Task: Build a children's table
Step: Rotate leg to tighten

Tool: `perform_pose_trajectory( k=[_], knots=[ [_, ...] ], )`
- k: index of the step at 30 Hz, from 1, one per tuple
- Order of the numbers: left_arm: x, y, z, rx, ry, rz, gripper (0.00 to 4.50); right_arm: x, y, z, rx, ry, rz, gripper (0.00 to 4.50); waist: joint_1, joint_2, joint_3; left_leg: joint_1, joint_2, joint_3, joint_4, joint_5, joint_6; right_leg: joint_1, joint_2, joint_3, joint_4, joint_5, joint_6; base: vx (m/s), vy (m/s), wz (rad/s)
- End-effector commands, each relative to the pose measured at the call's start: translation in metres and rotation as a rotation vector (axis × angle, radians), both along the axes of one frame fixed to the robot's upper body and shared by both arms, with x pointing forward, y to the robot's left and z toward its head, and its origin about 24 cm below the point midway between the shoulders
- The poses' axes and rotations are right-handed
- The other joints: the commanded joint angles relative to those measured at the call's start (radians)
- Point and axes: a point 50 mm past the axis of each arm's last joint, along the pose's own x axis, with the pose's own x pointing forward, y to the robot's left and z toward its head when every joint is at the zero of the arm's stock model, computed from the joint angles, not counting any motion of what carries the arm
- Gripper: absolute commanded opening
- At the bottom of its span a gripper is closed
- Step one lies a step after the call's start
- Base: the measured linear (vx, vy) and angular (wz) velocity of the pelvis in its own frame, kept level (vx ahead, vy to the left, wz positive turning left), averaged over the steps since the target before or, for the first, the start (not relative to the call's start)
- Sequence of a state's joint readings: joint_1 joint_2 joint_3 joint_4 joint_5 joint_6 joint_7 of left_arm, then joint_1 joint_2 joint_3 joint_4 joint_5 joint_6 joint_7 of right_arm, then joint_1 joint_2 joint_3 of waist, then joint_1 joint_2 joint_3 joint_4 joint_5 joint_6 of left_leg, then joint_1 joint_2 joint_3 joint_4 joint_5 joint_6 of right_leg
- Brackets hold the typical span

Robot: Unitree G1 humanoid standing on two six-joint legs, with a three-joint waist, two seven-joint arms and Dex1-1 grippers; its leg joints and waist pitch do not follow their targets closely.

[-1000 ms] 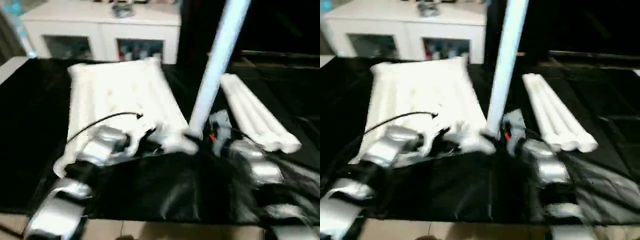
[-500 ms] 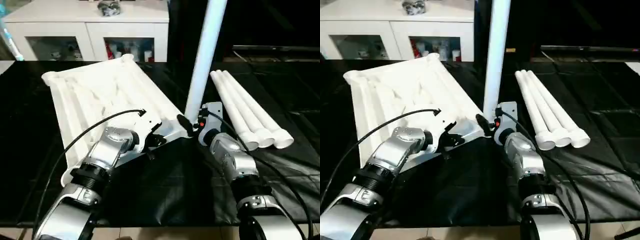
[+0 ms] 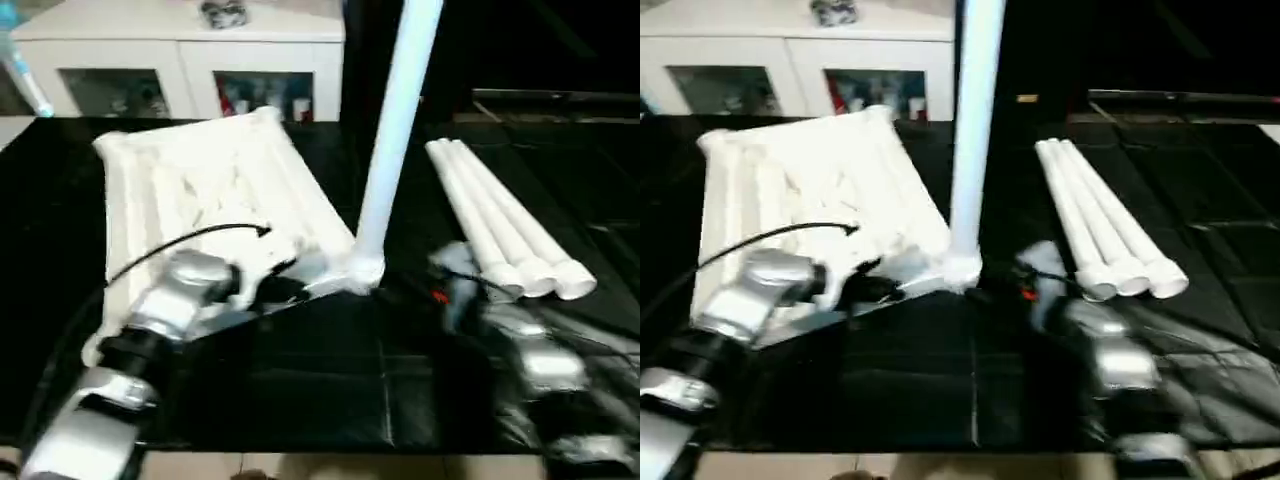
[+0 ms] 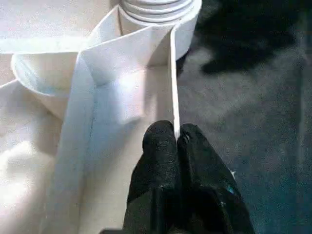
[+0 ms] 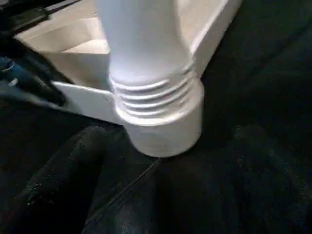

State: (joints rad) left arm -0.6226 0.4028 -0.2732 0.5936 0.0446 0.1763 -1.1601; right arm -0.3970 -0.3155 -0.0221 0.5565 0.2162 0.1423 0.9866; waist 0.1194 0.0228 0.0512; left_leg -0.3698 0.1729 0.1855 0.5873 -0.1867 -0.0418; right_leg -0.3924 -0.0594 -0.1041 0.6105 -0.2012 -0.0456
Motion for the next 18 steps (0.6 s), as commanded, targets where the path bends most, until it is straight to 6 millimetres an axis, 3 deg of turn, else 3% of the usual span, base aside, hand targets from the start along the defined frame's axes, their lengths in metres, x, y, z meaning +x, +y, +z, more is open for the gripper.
perform_pose_trajectory(
  k=[1, 6, 12, 13, 14, 18],
  knots=[
    [-0.004, -0.005, 0.003, 0.015, 0.013, -0.121, 0.0, 0.002, 0.005, 0.015, 0.013, -0.051, 0.104, 4.44, 0.008, -0.001, -0.067, 0.009, 0.073, -0.03, -0.056, -0.121, 0.1, 0.056, -0.111, 0.067, -0.076, -0.123, -0.175, 0.0, 0.0, 0.0],
    [-0.01, 0.0, 0.003, 0.059, 0.061, -0.249, 0.0, 0.002, 0.009, 0.024, -0.04, -0.07, 0.253, 4.44, 0.029, 0.001, -0.067, 0.014, 0.078, -0.03, -0.058, -0.121, 0.086, 0.049, -0.112, 0.068, -0.075, -0.157, -0.175, 0.0, 0.0, 0.0],
    [-0.013, -0.001, 0.002, 0.1, 0.075, -0.335, 0.0, 0.004, 0.024, 0.027, -0.096, -0.087, 0.402, 4.44, 0.043, 0.0, -0.067, 0.017, 0.08, -0.03, -0.06, -0.137, 0.068, 0.048, -0.116, 0.07, -0.075, -0.178, -0.171, 0.0, 0.0, 0.0],
    [-0.013, -0.003, 0.002, 0.105, 0.074, -0.356, 0.0, 0.004, 0.028, 0.027, -0.101, -0.084, 0.435, 4.44, 0.046, -0.007, -0.068, 0.016, 0.08, -0.029, -0.059, -0.133, 0.069, 0.05, -0.117, 0.07, -0.073, -0.176, -0.17, 0.0, 0.0, 0.0],
    [-0.013, -0.004, 0.002, 0.107, 0.072, -0.363, 0.0, 0.004, 0.029, 0.027, -0.102, -0.084, 0.447, 4.44, 0.048, -0.005, -0.069, 0.016, 0.08, -0.03, -0.059, -0.125, 0.07, 0.049, -0.118, 0.07, -0.072, -0.173, -0.17, 0.0, 0.0, 0.0],
    [-0.012, -0.005, 0.003, 0.113, 0.066, -0.375, 0.0, 0.005, 0.033, 0.025, -0.118, -0.074, 0.493, 4.16, 0.049, -0.007, -0.069, 0.014, 0.078, -0.029, -0.057, -0.118, 0.073, 0.049, -0.117, 0.07, -0.071, -0.167, -0.167, 0.0, 0.0, 0.0]
  ],
)
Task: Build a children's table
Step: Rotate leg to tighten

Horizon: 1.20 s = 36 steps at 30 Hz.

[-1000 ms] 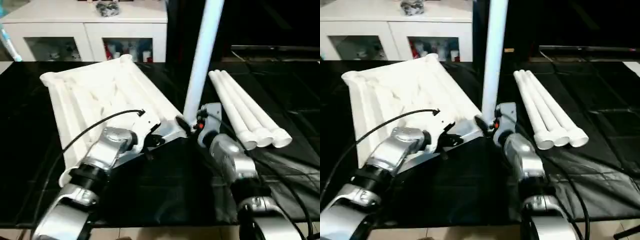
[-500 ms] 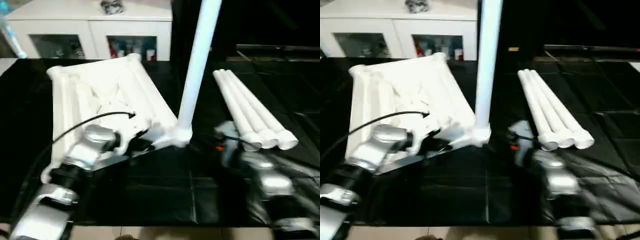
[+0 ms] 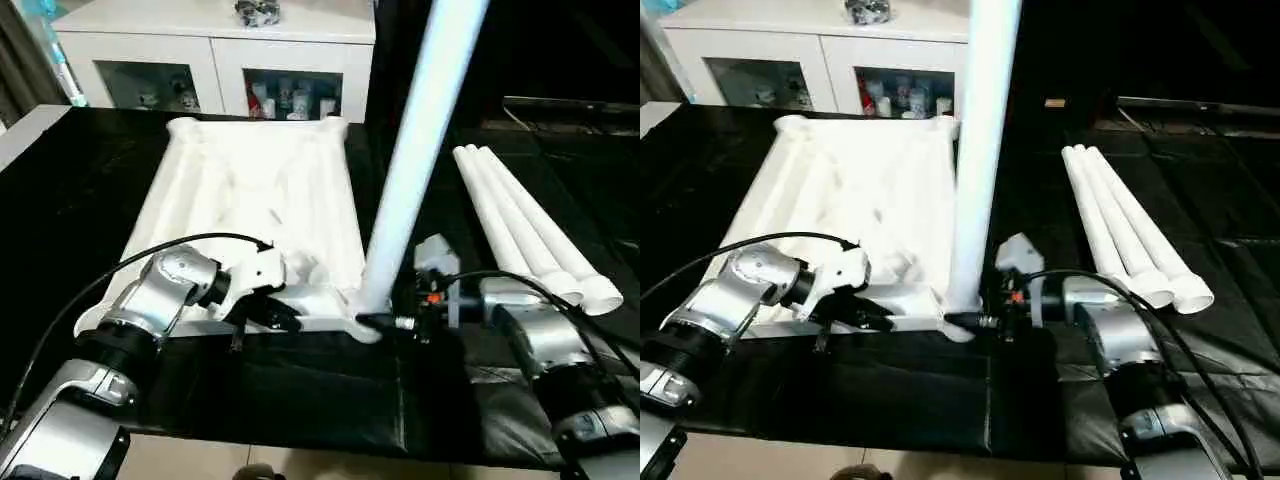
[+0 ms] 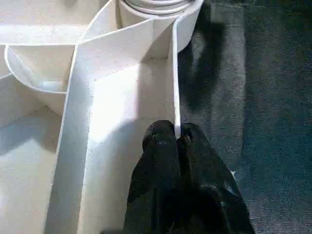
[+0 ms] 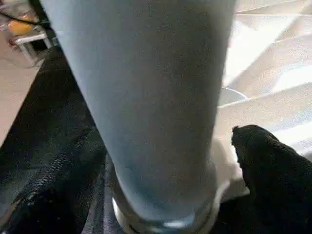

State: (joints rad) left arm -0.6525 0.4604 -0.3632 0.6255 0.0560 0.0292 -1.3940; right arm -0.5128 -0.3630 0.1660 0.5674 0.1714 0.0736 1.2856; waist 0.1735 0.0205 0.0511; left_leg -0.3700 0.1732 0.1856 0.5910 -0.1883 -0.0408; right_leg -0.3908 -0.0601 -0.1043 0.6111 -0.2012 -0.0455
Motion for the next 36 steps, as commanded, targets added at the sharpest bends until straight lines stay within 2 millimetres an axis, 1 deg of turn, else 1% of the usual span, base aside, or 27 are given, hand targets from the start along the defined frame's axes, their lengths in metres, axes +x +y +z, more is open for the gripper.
perform_pose_trajectory(
  k=[1, 5, 6, 8, 11, 16, 18, 20, 21, 23, 24, 25, 26, 27, 28, 29, 31, 32, 33, 34, 35, 36],
  knots=[
    [-0.002, -0.007, -0.001, 0.038, 0.018, -0.08, 0.0, 0.002, 0.001, 0.002, -0.015, -0.012, 0.022, 4.04, -0.006, -0.006, -0.068, 0.013, 0.078, -0.03, -0.061, -0.115, 0.071, 0.049, -0.117, 0.07, -0.071, -0.166, -0.167, 0.0, 0.0, 0.0],
    [-0.002, -0.006, -0.001, 0.046, 0.02, -0.095, 0.0, 0.003, 0.002, 0.001, -0.028, -0.009, 0.036, 3.66, -0.006, -0.006, -0.071, 0.013, 0.077, -0.03, -0.059, -0.101, 0.075, 0.049, -0.116, 0.069, -0.068, -0.145, -0.172, 0.0, 0.0, 0.0],
    [-0.002, -0.006, -0.001, 0.047, 0.019, -0.095, 0.0, 0.003, 0.002, 0.0, -0.038, -0.009, 0.043, 3.66, -0.007, -0.007, -0.071, 0.012, 0.078, -0.029, -0.059, -0.102, 0.077, 0.049, -0.116, 0.069, -0.068, -0.143, -0.172, 0.0, 0.0, 0.0],
    [-0.002, -0.006, -0.002, 0.048, 0.019, -0.094, 0.0, 0.003, 0.001, -0.002, -0.053, -0.005, 0.053, 3.57, -0.007, -0.007, -0.07, 0.012, 0.077, -0.029, -0.058, -0.103, 0.078, 0.049, -0.116, 0.069, -0.068, -0.147, -0.171, 0.0, 0.0, 0.0],
    [-0.002, -0.005, -0.002, 0.049, 0.019, -0.093, 0.0, 0.002, 0.001, -0.005, -0.079, -0.01, 0.06, 3.27, -0.006, -0.005, -0.07, 0.013, 0.078, -0.03, -0.059, -0.108, 0.074, 0.049, -0.116, 0.069, -0.07, -0.163, -0.168, 0.0, 0.0, 0.0],
    [-0.002, -0.005, -0.003, 0.048, 0.021, -0.091, 0.0, 0.002, 0.001, -0.006, -0.067, -0.004, 0.056, 2.88, -0.007, -0.006, -0.07, 0.013, 0.078, -0.03, -0.058, -0.109, 0.076, 0.05, -0.116, 0.069, -0.069, -0.16, -0.169, 0.0, 0.0, 0.0],
    [-0.002, -0.004, -0.003, 0.047, 0.021, -0.089, 0.0, 0.002, 0.002, -0.006, -0.061, 0.001, 0.059, 2.83, -0.006, -0.004, -0.071, 0.013, 0.078, -0.03, -0.058, -0.106, 0.077, 0.05, -0.116, 0.069, -0.068, -0.157, -0.17, 0.0, 0.0, 0.0],
    [-0.001, -0.004, -0.003, 0.045, 0.021, -0.086, 0.0, 0.002, 0.003, -0.006, -0.054, 0.004, 0.063, 2.79, -0.006, -0.005, -0.072, 0.013, 0.078, -0.03, -0.058, -0.104, 0.078, 0.049, -0.115, 0.069, -0.067, -0.147, -0.173, 0.0, 0.0, 0.0],
    [-0.001, -0.004, -0.003, 0.039, 0.024, -0.081, 0.0, 0.002, 0.004, -0.006, -0.045, 0.009, 0.067, 2.79, -0.006, -0.002, -0.071, 0.013, 0.078, -0.03, -0.058, -0.107, 0.078, 0.049, -0.116, 0.069, -0.067, -0.144, -0.176, 0.0, 0.0, 0.0],
    [-0.001, -0.004, -0.003, 0.036, 0.027, -0.079, 0.0, 0.001, 0.005, -0.006, -0.04, 0.014, 0.072, 2.78, -0.006, -0.004, -0.071, 0.013, 0.077, -0.03, -0.057, -0.111, 0.077, 0.05, -0.115, 0.069, -0.068, -0.149, -0.175, 0.0, 0.0, 0.0],
    [-0.001, -0.004, -0.003, 0.031, 0.034, -0.075, 0.0, 0.0, 0.006, -0.007, -0.029, 0.025, 0.078, 2.77, -0.005, -0.001, -0.072, 0.013, 0.077, -0.03, -0.057, -0.109, 0.076, 0.05, -0.115, 0.069, -0.068, -0.149, -0.175, 0.0, 0.0, 0.0],
    [-0.001, -0.004, -0.003, 0.029, 0.036, -0.073, 0.0, -0.001, 0.006, -0.008, -0.027, 0.028, 0.079, 2.77, -0.006, -0.002, -0.071, 0.013, 0.077, -0.03, -0.057, -0.109, 0.077, 0.05, -0.114, 0.069, -0.068, -0.147, -0.176, 0.0, 0.0, 0.0],
    [-0.001, -0.004, -0.003, 0.019, 0.048, -0.059, 0.0, -0.003, 0.007, -0.009, -0.011, 0.047, 0.081, 2.77, -0.006, 0.002, -0.072, 0.013, 0.078, -0.03, -0.057, -0.109, 0.077, 0.05, -0.114, 0.068, -0.067, -0.141, -0.177, 0.0, 0.0, 0.0],
    [-0.001, -0.005, -0.003, 0.014, 0.054, -0.05, 0.0, -0.004, 0.008, -0.01, 0.001, 0.058, 0.08, 2.77, -0.006, 0.001, -0.072, 0.014, 0.078, -0.03, -0.057, -0.109, 0.078, 0.05, -0.114, 0.069, -0.067, -0.137, -0.178, 0.0, 0.0, 0.0],
    [0.001, -0.007, -0.004, 0.002, 0.051, -0.025, 0.0, -0.005, 0.01, -0.011, 0.04, 0.074, 0.057, 2.77, -0.006, 0.0, -0.072, 0.014, 0.079, -0.031, -0.058, -0.11, 0.077, 0.05, -0.114, 0.068, -0.066, -0.134, -0.182, 0.0, 0.0, 0.0],
    [0.001, -0.008, -0.004, -0.005, 0.049, -0.008, 0.0, -0.006, 0.011, -0.012, 0.067, 0.085, 0.041, 2.77, -0.005, 0.004, -0.071, 0.014, 0.081, -0.031, -0.058, -0.114, 0.078, 0.049, -0.115, 0.069, -0.067, -0.133, -0.186, 0.0, 0.0, 0.0],
    [0.008, -0.02, -0.003, -0.076, 0.028, 0.103, 0.0, -0.005, 0.019, -0.015, 0.148, 0.082, -0.071, 2.77, -0.004, 0.001, -0.072, 0.015, 0.083, -0.031, -0.059, -0.116, 0.071, 0.05, -0.116, 0.07, -0.066, -0.13, -0.188, 0.0, 0.0, 0.0],
    [0.008, -0.02, -0.003, -0.076, 0.028, 0.103, 0.0, -0.005, 0.019, -0.015, 0.148, 0.082, -0.071, 2.77, -0.004, 0.004, -0.069, 0.017, 0.084, -0.033, -0.06, -0.131, 0.062, 0.046, -0.118, 0.07, -0.07, -0.144, -0.192, 0.0, 0.0, 0.0],
    [0.014, -0.032, 0.0, -0.15, 0.013, 0.205, 0.0, -0.003, 0.026, -0.02, 0.202, 0.092, -0.207, 2.77, -0.008, -0.001, -0.068, 0.016, 0.081, -0.033, -0.063, -0.149, 0.05, 0.051, -0.12, 0.069, -0.073, -0.182, -0.185, 0.0, 0.0, 0.0],
    [0.017, -0.039, 0.002, -0.187, 0.003, 0.26, 0.0, -0.003, 0.031, -0.023, 0.227, 0.104, -0.274, 2.77, -0.008, 0.001, -0.066, 0.018, 0.083, -0.033, -0.065, -0.158, 0.042, 0.048, -0.123, 0.07, -0.077, -0.205, -0.182, 0.0, 0.0, 0.0],
    [0.019, -0.044, 0.003, -0.215, -0.004, 0.306, 0.0, -0.003, 0.035, -0.026, 0.248, 0.117, -0.327, 2.77, -0.016, 0.001, -0.065, 0.017, 0.083, -0.036, -0.068, -0.172, 0.027, 0.05, -0.124, 0.07, -0.08, -0.24, -0.175, 0.0, 0.0, 0.0],
    [0.021, -0.049, 0.005, -0.237, -0.011, 0.346, 0.0, -0.003, 0.041, -0.028, 0.273, 0.129, -0.368, 2.77, -0.018, -0.001, -0.065, 0.021, 0.078, -0.037, -0.068, -0.189, 0.021, 0.049, -0.125, 0.068, -0.088, -0.283, -0.164, 0.0, 0.0, 0.0]
  ],
)
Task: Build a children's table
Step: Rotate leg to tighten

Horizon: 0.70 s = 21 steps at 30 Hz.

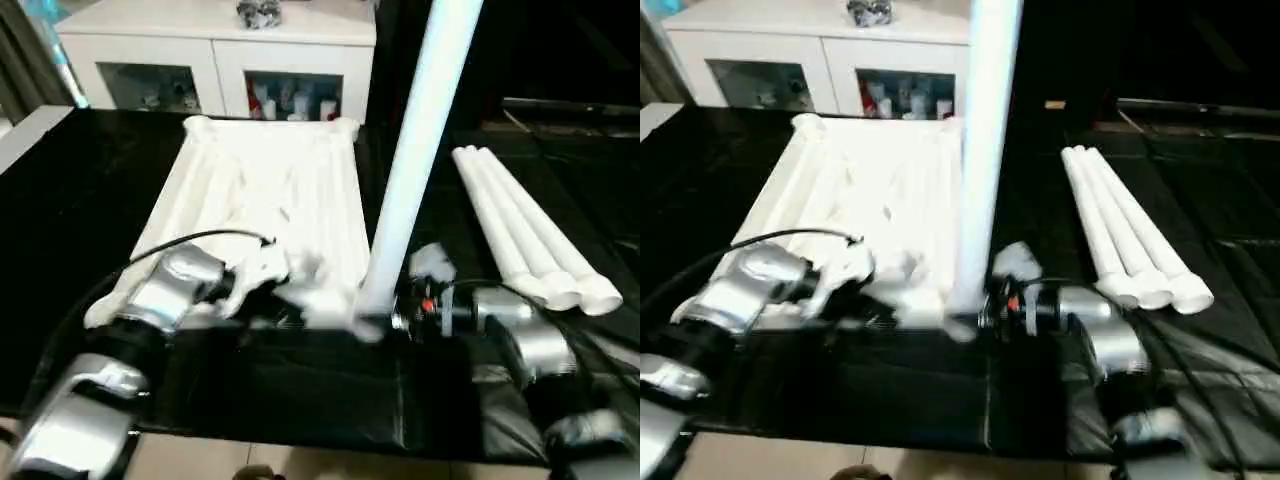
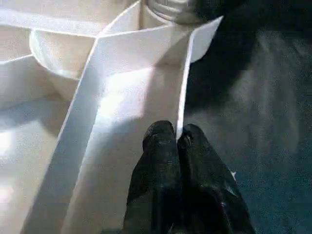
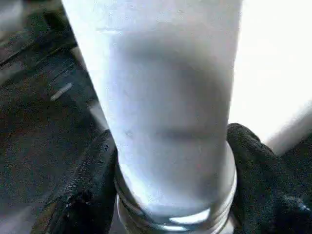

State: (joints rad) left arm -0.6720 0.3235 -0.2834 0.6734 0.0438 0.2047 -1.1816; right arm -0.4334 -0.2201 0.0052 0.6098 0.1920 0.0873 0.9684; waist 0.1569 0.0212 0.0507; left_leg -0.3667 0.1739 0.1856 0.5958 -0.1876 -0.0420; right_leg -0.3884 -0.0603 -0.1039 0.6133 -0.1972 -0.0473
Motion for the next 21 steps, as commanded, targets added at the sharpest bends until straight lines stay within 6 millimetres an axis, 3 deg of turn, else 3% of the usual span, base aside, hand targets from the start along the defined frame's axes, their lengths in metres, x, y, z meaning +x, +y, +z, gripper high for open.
perform_pose_trajectory(
  k=[1, 2, 3, 5, 7, 10, 11, 14, 16, 20, 21],
  knots=[
    [0.009, -0.028, 0.014, -0.134, -0.062, 0.115, 0.0, -0.005, 0.043, -0.002, 0.16, 0.049, 0.023, 2.77, -0.007, -0.003, -0.064, 0.014, 0.077, -0.036, -0.074, -0.185, 0.021, 0.05, -0.125, 0.07, -0.09, -0.289, -0.158, 0.0, 0.0, 0.0],
    [0.011, -0.036, 0.016, -0.158, -0.065, 0.176, 0.0, -0.006, 0.052, -0.004, 0.189, 0.062, -0.027, 2.77, -0.01, 0.004, -0.064, 0.016, 0.076, -0.038, -0.074, -0.193, 0.018, 0.047, -0.126, 0.069, -0.093, -0.303, -0.154, 0.0, 0.0, 0.0],
    [0.012, -0.048, 0.019, -0.185, -0.066, 0.248, 0.0, -0.006, 0.066, -0.007, 0.201, 0.067, -0.093, 2.77, -0.022, 0.0, -0.062, 0.015, 0.08, -0.038, -0.077, -0.196, 0.012, 0.046, -0.125, 0.071, -0.092, -0.293, -0.158, 0.0, 0.0, 0.0],
    [0.012, -0.052, 0.019, -0.183, -0.074, 0.258, 0.0, -0.005, 0.071, -0.007, 0.198, 0.064, -0.098, 2.77, -0.026, -0.001, -0.063, 0.013, 0.068, -0.035, -0.071, -0.183, 0.028, 0.05, -0.124, 0.069, -0.098, -0.309, -0.148, 0.0, 0.0, 0.0],
    [0.006, -0.062, 0.018, -0.135, -0.106, 0.246, 0.0, 0.004, 0.081, -0.011, 0.1, 0.072, -0.19, 2.77, -0.035, 0.003, -0.063, 0.004, 0.068, -0.037, -0.073, -0.152, 0.038, 0.051, -0.121, 0.069, -0.094, -0.283, -0.149, 0.0, 0.0, 0.0],
    [-0.001, -0.067, 0.014, -0.099, -0.1, 0.22, 0.0, 0.011, 0.085, -0.01, 0.053, 0.051, -0.246, 2.77, -0.046, 0.007, -0.065, 0.007, 0.068, -0.036, -0.071, -0.138, 0.047, 0.05, -0.116, 0.069, -0.092, -0.244, -0.155, 0.0, 0.0, 0.0],
    [-0.002, -0.067, 0.014, -0.096, -0.099, 0.219, 0.0, 0.011, 0.085, -0.01, 0.055, 0.051, -0.249, 3.12, -0.051, 0.008, -0.065, 0.006, 0.069, -0.037, -0.072, -0.142, 0.052, 0.05, -0.114, 0.068, -0.091, -0.231, -0.159, 0.0, 0.0, 0.0],
    [-0.002, -0.055, 0.011, -0.065, -0.1, 0.234, 0.0, 0.009, 0.081, -0.01, 0.046, 0.036, -0.254, 3.12, -0.057, 0.008, -0.066, 0.005, 0.069, -0.036, -0.071, -0.133, 0.067, 0.051, -0.111, 0.068, -0.085, -0.174, -0.173, 0.0, 0.0, 0.0],
    [-0.001, -0.045, 0.008, -0.04, -0.111, 0.233, 0.0, 0.007, 0.073, -0.013, 0.005, 0.009, -0.253, 3.53, -0.058, 0.008, -0.065, 0.005, 0.068, -0.035, -0.071, -0.138, 0.07, 0.051, -0.113, 0.069, -0.086, -0.172, -0.173, 0.0, 0.0, 0.0],
    [-0.001, -0.033, 0.007, -0.02, -0.114, 0.212, 0.0, 0.003, 0.059, -0.017, -0.01, -0.005, -0.232, 3.7, -0.059, 0.007, -0.063, 0.006, 0.067, -0.035, -0.072, -0.156, 0.068, 0.052, -0.114, 0.07, -0.09, -0.202, -0.164, 0.0, 0.0, 0.0],
    [-0.001, -0.029, 0.006, -0.014, -0.115, 0.206, 0.0, 0.002, 0.055, -0.018, -0.015, -0.009, -0.225, 3.97, -0.059, 0.007, -0.063, 0.005, 0.067, -0.036, -0.072, -0.158, 0.069, 0.053, -0.114, 0.07, -0.091, -0.208, -0.161, 0.0, 0.0, 0.0]
  ],
)
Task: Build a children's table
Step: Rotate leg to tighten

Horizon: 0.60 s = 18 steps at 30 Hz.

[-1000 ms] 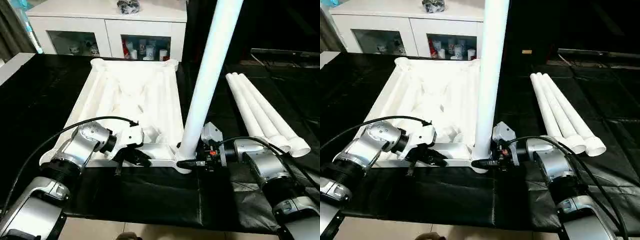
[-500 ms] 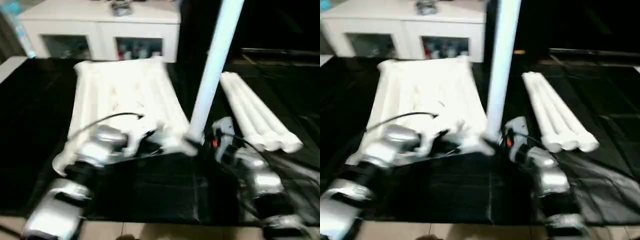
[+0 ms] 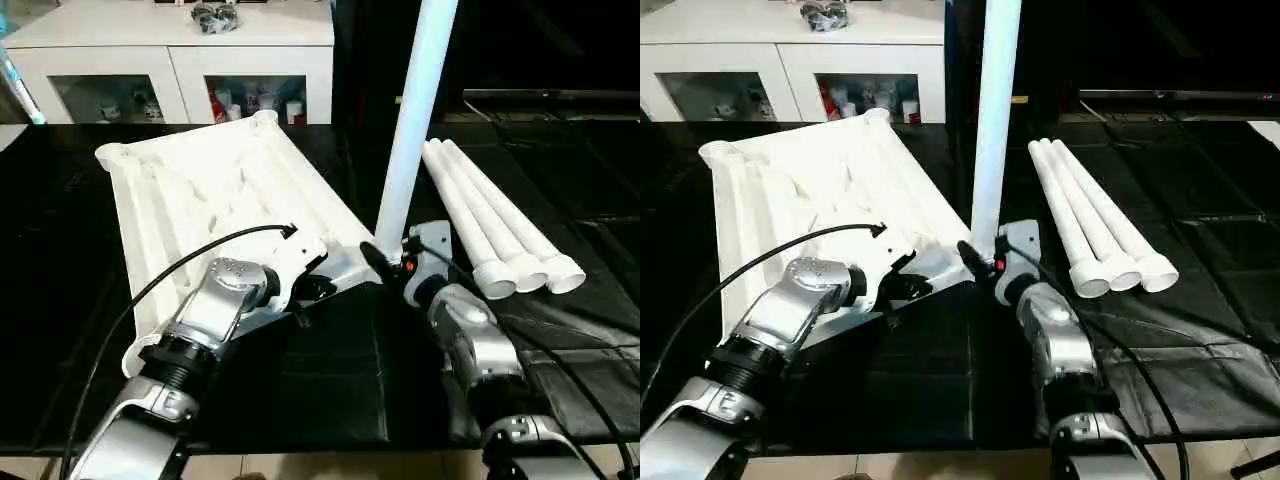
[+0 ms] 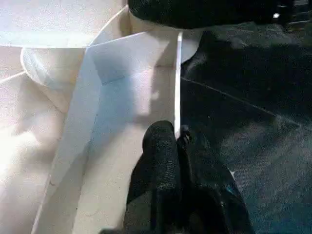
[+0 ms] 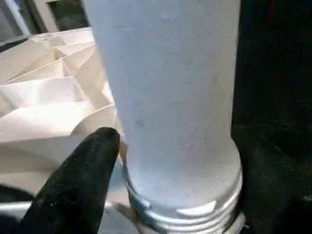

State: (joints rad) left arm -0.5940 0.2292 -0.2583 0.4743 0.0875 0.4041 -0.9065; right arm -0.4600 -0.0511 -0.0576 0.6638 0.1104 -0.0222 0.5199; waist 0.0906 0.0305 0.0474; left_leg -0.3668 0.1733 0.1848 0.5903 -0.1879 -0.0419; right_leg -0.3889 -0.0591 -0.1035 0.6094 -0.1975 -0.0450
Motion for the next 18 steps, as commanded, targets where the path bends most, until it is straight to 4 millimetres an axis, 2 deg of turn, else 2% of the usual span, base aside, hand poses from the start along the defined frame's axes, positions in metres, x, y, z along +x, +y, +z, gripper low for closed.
perform_pose_trajectory(
  k=[1, 2, 4, 7, 8, 9, 13, 18],
  knots=[
    [0.001, 0.012, 0.006, 0.011, -0.036, -0.066, 0.0, -0.02, 0.003, -0.013, -0.029, 0.032, 0.222, 3.97, 0.008, -0.003, -0.059, 0.006, 0.067, -0.034, -0.066, -0.167, 0.07, 0.052, -0.115, 0.069, -0.089, -0.222, -0.159, 0.0, 0.0, 0.0],
    [0.0, 0.017, 0.006, 0.021, -0.037, -0.091, 0.0, -0.022, -0.007, -0.011, -0.039, 0.02, 0.244, 4.04, 0.014, -0.005, -0.059, 0.008, 0.066, -0.033, -0.064, -0.168, 0.078, 0.054, -0.112, 0.07, -0.091, -0.227, -0.141, 0.0, 0.0, 0.0],
    [-0.001, 0.022, 0.006, 0.026, -0.035, -0.119, 0.0, -0.023, -0.017, -0.007, -0.053, 0.001, 0.271, 4.1, 0.012, -0.002, -0.058, 0.006, 0.07, -0.034, -0.068, -0.172, 0.081, 0.052, -0.112, 0.07, -0.088, -0.222, -0.143, 0.0, 0.0, 0.0],
    [-0.004, 0.034, 0.005, 0.063, -0.007, -0.208, 0.0, -0.024, -0.044, 0.013, -0.054, -0.053, 0.342, 4.44, 0.014, -0.005, -0.059, 0.005, 0.068, -0.033, -0.065, -0.17, 0.085, 0.055, -0.112, 0.068, -0.09, -0.237, -0.148, 0.0, 0.0, 0.0],
    [-0.004, 0.034, 0.005, 0.063, -0.007, -0.208, 0.0, -0.024, -0.044, 0.013, -0.054, -0.053, 0.342, 4.48, 0.017, -0.005, -0.06, 0.004, 0.071, -0.033, -0.064, -0.162, 0.09, 0.054, -0.111, 0.069, -0.087, -0.229, -0.145, 0.0, 0.0, 0.0],
    [-0.007, 0.037, 0.004, 0.084, 0.001, -0.262, 0.0, -0.025, -0.05, 0.021, -0.051, -0.064, 0.395, 4.48, 0.018, -0.002, -0.058, 0.006, 0.071, -0.032, -0.064, -0.161, 0.091, 0.052, -0.11, 0.069, -0.088, -0.23, -0.146, 0.0, 0.0, 0.0],
    [-0.011, 0.044, 0.003, 0.124, 0.03, -0.373, 0.0, -0.028, -0.057, 0.034, -0.063, -0.057, 0.548, 4.48, 0.032, -0.004, -0.059, 0.007, 0.071, -0.03, -0.062, -0.151, 0.099, 0.049, -0.109, 0.067, -0.086, -0.232, -0.146, 0.0, 0.0, 0.0],
    [-0.013, 0.047, 0.004, 0.156, 0.054, -0.459, 0.0, -0.024, -0.052, 0.042, -0.09, -0.043, 0.676, 4.48, 0.053, -0.003, -0.062, 0.011, 0.073, -0.03, -0.061, -0.147, 0.09, 0.045, -0.11, 0.065, -0.085, -0.231, -0.159, 0.0, 0.0, 0.0]
  ],
)
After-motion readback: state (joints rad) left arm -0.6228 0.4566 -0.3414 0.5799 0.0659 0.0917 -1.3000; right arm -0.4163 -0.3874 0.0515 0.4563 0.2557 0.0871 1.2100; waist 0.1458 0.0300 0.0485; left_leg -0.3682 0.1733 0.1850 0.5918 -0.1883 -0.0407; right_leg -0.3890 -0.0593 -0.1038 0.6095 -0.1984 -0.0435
